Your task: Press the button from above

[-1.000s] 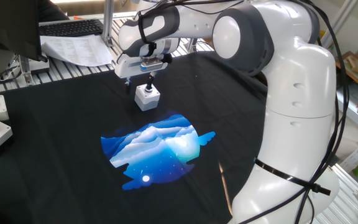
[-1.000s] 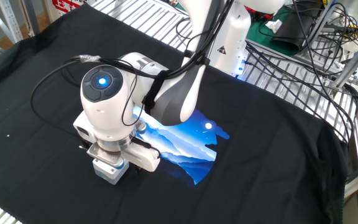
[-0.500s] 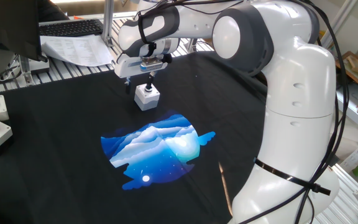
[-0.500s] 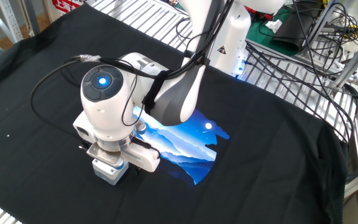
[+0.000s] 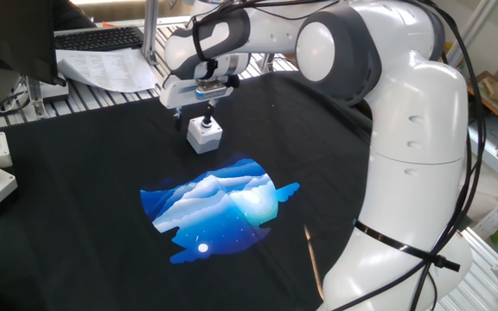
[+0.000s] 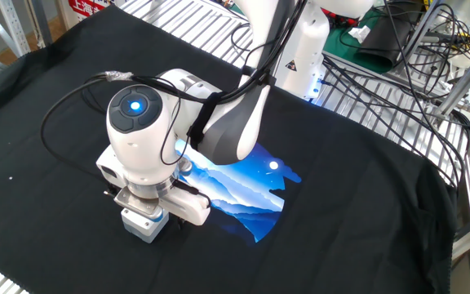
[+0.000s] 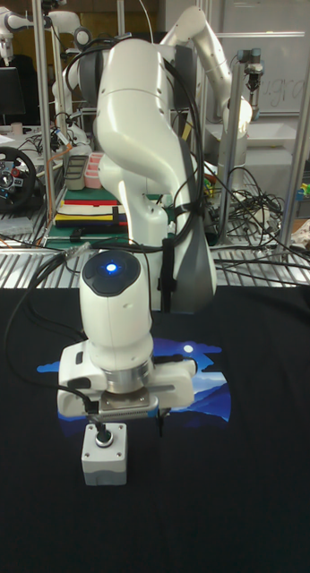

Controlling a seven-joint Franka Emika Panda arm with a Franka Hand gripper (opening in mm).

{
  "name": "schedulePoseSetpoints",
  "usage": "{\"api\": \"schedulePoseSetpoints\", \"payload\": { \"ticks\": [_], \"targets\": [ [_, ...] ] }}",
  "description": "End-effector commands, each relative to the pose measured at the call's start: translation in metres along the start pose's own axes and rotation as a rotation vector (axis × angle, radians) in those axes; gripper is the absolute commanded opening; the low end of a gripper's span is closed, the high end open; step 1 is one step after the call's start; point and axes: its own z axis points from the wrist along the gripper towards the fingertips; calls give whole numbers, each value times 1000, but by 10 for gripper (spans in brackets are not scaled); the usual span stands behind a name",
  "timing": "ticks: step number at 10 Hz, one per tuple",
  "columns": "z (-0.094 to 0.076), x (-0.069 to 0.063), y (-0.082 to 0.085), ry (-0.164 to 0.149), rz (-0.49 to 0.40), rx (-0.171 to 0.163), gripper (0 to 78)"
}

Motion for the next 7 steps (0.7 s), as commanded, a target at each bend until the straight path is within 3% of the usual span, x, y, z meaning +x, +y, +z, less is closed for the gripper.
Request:
{"api": "schedulePoseSetpoints", "payload": {
  "ticks": [1, 7],
  "targets": [
    [-1, 7, 2, 21, 4, -3, 774],
    [-75, 3, 10, 48, 20, 10, 774]
  ]
}}
